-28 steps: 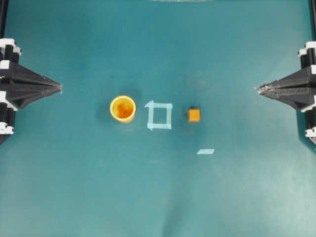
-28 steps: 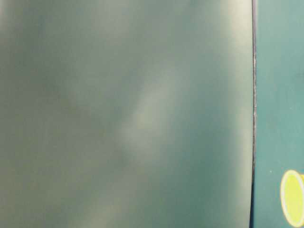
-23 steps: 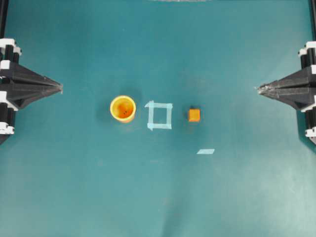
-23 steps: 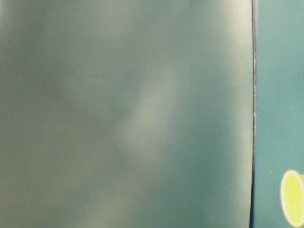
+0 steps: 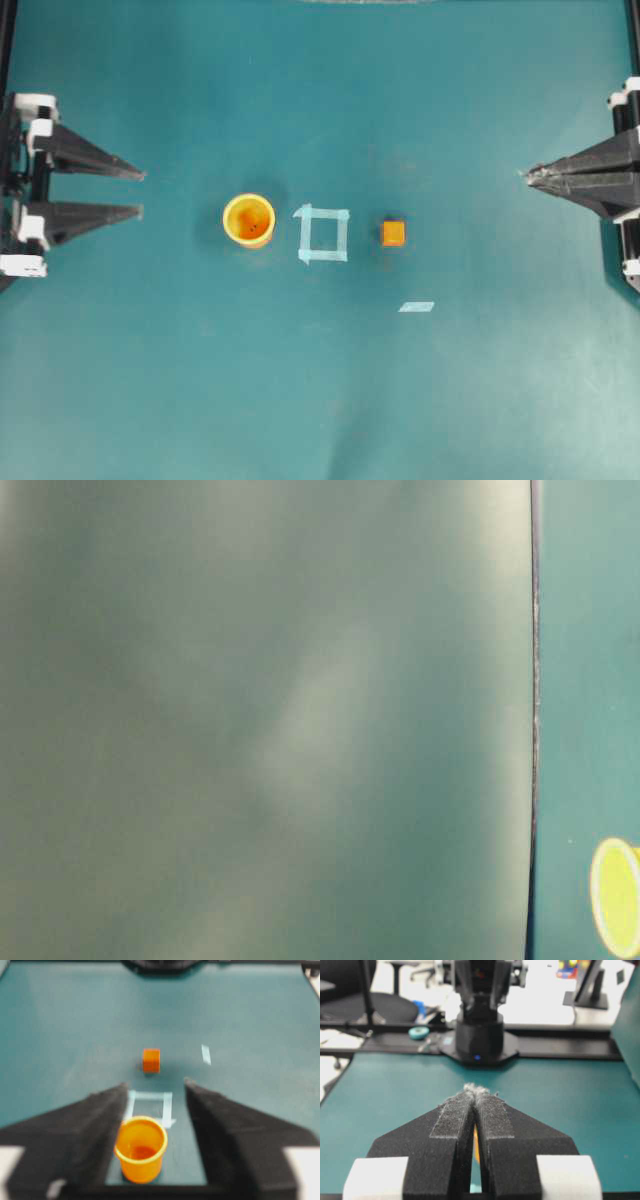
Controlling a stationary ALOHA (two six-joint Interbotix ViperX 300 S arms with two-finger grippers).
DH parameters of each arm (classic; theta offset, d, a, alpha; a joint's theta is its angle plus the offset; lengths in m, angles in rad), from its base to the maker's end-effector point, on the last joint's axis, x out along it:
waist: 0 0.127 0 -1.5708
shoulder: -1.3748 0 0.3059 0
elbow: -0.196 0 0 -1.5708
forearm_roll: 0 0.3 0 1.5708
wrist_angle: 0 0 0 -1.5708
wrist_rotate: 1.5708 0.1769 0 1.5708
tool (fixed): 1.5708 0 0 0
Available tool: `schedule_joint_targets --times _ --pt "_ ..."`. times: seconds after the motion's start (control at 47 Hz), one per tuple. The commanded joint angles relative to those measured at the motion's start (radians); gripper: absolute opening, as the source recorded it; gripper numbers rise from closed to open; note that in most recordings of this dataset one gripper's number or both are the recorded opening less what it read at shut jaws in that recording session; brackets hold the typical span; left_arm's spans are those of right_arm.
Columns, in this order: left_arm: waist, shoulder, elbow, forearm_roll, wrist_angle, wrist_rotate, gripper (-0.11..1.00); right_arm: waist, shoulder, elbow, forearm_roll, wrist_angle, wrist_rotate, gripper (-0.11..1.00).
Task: Move the cup forward with left arm.
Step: 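Open the left gripper and move it right toward the orange cup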
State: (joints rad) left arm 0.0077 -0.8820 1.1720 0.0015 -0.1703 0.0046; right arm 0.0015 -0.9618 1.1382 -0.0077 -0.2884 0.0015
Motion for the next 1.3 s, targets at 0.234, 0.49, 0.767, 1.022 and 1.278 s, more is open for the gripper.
schedule_joint_targets --times 0.234,0.49,0.767,1.022,1.278 --pt "0.003 0.109 -0.012 0.002 -0.055 0.000 0.69 0.000 0.003 -0.028 -0.002 0.003 0.006 0.00" --pt "0.023 0.186 -0.023 0.002 -0.034 -0.009 0.84 0.000 0.000 -0.029 -0.002 0.005 0.008 0.00" --pt "0.084 0.255 -0.005 0.002 0.055 -0.006 0.85 0.002 0.002 -0.031 -0.002 0.005 0.009 0.00" --pt "0.086 0.382 0.034 0.002 -0.018 -0.018 0.85 0.000 0.000 -0.032 -0.002 0.005 0.009 0.00" --pt "0.060 0.555 0.031 0.000 -0.218 -0.023 0.85 0.000 -0.002 -0.034 -0.002 0.005 0.009 0.00"
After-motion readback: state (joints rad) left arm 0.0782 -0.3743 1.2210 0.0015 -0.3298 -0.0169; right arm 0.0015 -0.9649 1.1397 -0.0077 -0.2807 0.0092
